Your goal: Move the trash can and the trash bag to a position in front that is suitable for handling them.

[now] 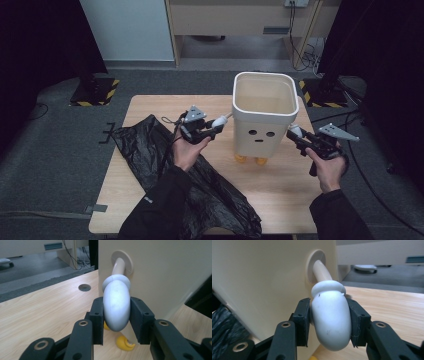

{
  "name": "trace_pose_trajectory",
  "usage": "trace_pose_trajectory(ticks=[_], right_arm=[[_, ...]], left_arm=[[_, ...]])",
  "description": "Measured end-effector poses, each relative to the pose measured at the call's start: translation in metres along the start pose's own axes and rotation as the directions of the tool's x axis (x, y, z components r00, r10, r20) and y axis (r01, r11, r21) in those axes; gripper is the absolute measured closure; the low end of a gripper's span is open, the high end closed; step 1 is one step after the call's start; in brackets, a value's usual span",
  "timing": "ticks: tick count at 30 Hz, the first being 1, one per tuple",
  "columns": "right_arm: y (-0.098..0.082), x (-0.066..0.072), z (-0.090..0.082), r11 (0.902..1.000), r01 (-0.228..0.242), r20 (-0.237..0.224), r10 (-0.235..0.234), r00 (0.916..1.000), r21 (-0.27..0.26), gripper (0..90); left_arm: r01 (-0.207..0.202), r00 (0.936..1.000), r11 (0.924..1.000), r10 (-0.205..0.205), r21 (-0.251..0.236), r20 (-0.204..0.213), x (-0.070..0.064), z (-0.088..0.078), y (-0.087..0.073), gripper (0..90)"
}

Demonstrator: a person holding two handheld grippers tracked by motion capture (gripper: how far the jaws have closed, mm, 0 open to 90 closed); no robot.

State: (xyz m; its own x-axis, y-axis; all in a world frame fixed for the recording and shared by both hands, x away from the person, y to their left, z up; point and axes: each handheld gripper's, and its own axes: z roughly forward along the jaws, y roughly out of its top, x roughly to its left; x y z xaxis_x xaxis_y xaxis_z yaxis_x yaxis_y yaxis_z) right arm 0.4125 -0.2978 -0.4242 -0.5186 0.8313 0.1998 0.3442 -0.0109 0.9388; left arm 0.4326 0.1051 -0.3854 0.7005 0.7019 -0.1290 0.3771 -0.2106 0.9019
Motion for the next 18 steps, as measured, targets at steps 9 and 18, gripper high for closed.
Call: trace_pose_trajectory(ticks=[9,18], right_arm=[[-0.001,0.037,0.016,0.999,0.035,-0.115,-0.032,0.9928,0.028,58.3],[-0.005,0.068,0.026,0.997,0.06,-0.191,-0.05,0.9804,0.049,58.6]], left_arm=[[0.02,0.999,0.9998,-0.019,0.007,-0.041,0.011,-0.054,-0.02,65.2],[0.049,0.9973,0.9988,-0.049,-0.007,-0.055,0.013,-0.091,-0.041,65.6]])
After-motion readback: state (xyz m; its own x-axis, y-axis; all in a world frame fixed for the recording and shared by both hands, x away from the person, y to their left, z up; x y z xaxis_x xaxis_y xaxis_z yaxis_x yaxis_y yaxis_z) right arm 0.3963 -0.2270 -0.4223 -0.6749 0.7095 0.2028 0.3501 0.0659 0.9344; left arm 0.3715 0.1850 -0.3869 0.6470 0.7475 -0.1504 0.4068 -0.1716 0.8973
